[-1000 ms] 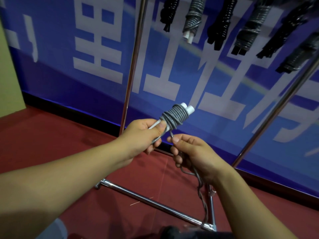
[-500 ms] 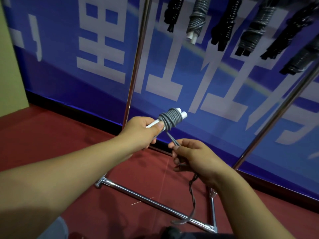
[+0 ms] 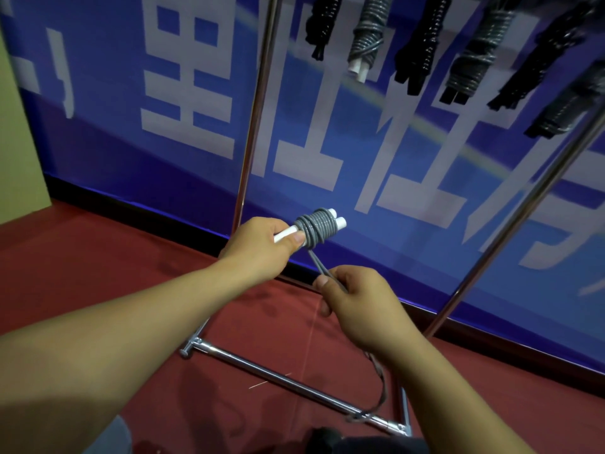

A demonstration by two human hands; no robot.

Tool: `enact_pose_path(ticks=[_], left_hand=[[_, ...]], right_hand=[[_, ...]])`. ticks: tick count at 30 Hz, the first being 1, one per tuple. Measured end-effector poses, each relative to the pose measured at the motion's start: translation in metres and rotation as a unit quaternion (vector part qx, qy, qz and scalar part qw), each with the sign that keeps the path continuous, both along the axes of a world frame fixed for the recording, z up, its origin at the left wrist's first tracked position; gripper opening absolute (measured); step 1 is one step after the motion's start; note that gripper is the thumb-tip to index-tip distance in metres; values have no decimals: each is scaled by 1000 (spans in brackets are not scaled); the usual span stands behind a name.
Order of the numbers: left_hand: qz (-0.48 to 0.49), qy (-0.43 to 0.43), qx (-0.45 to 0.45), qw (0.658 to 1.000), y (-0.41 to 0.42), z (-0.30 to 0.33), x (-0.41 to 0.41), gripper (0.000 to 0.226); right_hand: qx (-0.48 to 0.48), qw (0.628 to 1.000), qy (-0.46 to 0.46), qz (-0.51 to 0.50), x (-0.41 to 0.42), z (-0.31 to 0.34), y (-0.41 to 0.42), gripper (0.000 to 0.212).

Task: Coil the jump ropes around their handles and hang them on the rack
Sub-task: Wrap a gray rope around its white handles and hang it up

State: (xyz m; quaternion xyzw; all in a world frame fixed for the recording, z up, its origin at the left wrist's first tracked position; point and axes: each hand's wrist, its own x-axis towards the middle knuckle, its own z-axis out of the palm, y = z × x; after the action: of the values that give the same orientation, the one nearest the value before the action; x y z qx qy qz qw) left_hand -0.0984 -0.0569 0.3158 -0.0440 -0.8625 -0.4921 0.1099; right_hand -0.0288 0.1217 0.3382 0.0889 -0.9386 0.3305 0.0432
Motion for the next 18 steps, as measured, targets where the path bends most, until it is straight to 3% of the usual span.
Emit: enact_pose_path(ticks=[7, 18], left_hand=[[41, 16, -131, 990, -3, 4, 6, 23], [-38, -19, -271, 961, -12, -4, -9, 21]], right_hand=[[42, 998, 45, 2, 10, 1, -2, 39], [93, 994, 48, 26, 9, -8, 13, 29]])
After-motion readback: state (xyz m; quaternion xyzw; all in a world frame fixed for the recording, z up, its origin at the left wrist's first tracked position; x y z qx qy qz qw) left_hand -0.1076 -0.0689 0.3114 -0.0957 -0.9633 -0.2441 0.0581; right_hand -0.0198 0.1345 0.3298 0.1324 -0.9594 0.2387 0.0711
